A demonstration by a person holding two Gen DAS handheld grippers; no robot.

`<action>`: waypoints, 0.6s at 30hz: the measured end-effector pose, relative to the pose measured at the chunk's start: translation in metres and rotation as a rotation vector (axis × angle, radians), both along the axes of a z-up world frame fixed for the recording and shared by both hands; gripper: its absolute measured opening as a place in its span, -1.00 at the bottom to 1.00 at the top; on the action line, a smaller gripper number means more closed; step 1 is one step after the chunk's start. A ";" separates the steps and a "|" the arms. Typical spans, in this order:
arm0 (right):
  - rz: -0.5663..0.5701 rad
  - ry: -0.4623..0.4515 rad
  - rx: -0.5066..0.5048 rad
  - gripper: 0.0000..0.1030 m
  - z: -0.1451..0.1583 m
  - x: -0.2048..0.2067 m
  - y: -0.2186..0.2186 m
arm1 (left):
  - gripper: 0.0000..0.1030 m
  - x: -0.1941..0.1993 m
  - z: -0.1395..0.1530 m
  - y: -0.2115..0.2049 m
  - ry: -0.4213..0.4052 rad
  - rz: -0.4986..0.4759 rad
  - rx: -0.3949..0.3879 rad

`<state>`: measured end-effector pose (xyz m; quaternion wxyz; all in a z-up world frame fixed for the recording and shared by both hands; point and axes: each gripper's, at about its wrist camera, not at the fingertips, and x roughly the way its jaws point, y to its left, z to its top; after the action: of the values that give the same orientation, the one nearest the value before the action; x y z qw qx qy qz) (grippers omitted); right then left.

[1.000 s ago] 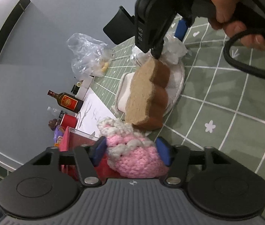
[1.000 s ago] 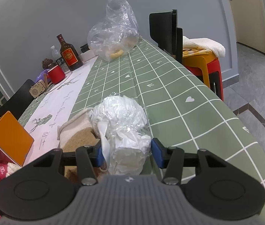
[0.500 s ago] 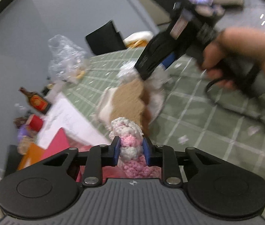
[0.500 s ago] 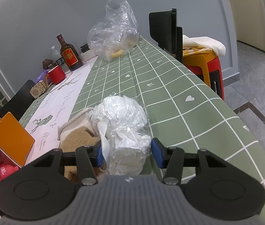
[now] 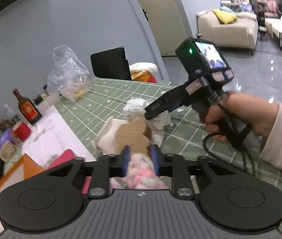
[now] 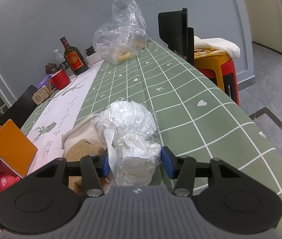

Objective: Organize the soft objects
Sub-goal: 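Lift the crocheted item with the left gripper while the right holds the plastic bag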

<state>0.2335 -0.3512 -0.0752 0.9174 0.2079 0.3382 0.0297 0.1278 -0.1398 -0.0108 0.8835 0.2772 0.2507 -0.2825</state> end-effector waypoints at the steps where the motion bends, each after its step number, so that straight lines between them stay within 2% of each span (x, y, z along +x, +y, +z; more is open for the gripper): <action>1: 0.000 0.000 0.000 -0.02 0.000 0.000 0.000 | -0.63 0.002 0.002 0.002 0.014 0.004 -0.018; 4: -0.001 0.001 0.003 -0.02 0.000 0.000 0.000 | -0.55 0.006 0.005 0.008 0.027 0.004 -0.011; 6: 0.000 0.002 0.003 -0.02 0.000 0.000 0.000 | -0.24 0.012 -0.001 0.006 0.069 0.002 0.028; 7: 0.001 0.003 0.003 -0.02 -0.001 0.001 -0.001 | 0.02 0.013 -0.003 0.004 0.082 0.007 0.039; 8: 0.001 0.004 0.002 -0.02 -0.001 0.001 0.000 | 0.14 0.015 -0.008 0.000 0.096 0.007 0.054; 10: 0.001 0.004 0.000 -0.01 -0.001 0.001 0.000 | 0.14 0.016 -0.016 -0.003 0.123 0.009 0.069; 12: 0.000 0.006 0.003 -0.01 -0.002 0.001 -0.001 | 0.14 0.021 -0.024 -0.008 0.186 0.012 0.072; 13: -0.001 0.006 0.004 -0.01 -0.002 0.001 -0.001 | 0.20 0.021 -0.027 -0.010 0.197 0.008 0.067; 15: -0.001 0.006 0.004 -0.01 -0.002 0.001 -0.001 | 0.29 0.023 -0.032 -0.011 0.235 0.015 0.051; 18: -0.001 0.008 0.003 -0.01 -0.002 0.001 -0.001 | 0.34 0.034 -0.036 -0.009 0.349 0.039 -0.011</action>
<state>0.2343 -0.3519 -0.0773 0.9158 0.2094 0.3415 0.0290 0.1623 -0.1488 -0.0471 0.8333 0.2140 0.4042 -0.3105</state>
